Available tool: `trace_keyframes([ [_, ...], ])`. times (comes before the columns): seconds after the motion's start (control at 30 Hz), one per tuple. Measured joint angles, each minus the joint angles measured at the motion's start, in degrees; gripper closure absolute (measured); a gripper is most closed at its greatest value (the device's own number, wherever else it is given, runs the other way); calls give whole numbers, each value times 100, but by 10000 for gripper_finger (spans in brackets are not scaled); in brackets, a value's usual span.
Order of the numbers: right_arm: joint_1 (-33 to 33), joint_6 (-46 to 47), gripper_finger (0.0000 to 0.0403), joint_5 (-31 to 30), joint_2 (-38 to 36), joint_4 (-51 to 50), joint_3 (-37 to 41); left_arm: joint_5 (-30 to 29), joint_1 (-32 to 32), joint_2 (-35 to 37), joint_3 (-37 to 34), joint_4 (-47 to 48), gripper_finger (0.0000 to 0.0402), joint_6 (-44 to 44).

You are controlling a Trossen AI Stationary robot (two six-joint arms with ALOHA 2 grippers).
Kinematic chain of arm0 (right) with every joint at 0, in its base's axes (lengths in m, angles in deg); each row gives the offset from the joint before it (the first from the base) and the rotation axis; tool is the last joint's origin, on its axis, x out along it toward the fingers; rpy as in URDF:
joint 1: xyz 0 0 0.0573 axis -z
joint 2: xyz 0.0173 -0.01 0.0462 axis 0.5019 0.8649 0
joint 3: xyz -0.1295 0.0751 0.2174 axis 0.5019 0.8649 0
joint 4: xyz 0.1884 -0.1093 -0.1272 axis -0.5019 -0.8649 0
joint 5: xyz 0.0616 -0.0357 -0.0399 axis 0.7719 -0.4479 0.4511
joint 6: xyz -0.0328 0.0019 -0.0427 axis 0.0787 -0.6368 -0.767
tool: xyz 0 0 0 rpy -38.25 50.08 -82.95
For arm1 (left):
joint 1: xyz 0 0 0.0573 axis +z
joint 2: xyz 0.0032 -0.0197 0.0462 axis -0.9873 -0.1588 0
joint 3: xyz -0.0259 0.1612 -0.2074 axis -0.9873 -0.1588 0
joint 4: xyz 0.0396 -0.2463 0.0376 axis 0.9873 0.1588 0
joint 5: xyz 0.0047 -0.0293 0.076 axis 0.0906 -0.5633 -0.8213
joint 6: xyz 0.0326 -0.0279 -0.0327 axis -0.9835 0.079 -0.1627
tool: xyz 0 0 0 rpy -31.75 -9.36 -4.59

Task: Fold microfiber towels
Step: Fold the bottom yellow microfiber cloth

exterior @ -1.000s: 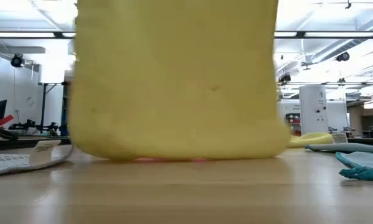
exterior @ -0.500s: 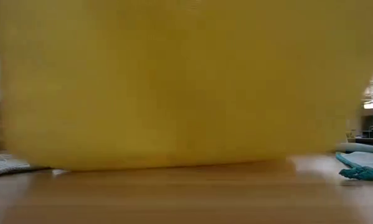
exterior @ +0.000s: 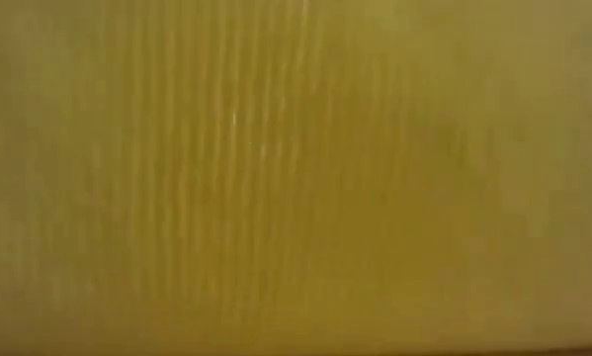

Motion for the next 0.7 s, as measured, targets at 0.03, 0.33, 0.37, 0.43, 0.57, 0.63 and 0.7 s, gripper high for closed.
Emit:
trace_keyframes([
  [0.03,91,-88,394,80,33,-4,44,24,10,-6,-53,-18,402,48],
  [0.33,988,-404,394,508,22,495,836,-4,198,16,-1010,-349,402,648],
  [0.37,1118,-394,394,488,14,490,908,-13,235,30,-1095,-347,402,650],
  [0.43,1382,-361,394,475,12,486,1050,-13,355,77,-1227,-301,402,651],
  [0.57,1883,-467,394,473,12,453,1250,-17,696,192,-1298,333,402,560],
  [0.63,2104,-624,394,472,12,388,1261,-26,874,231,-1296,795,402,487],
  [0.7,2283,-832,394,469,12,380,1261,-24,1063,256,-1296,1206,402,433],
])
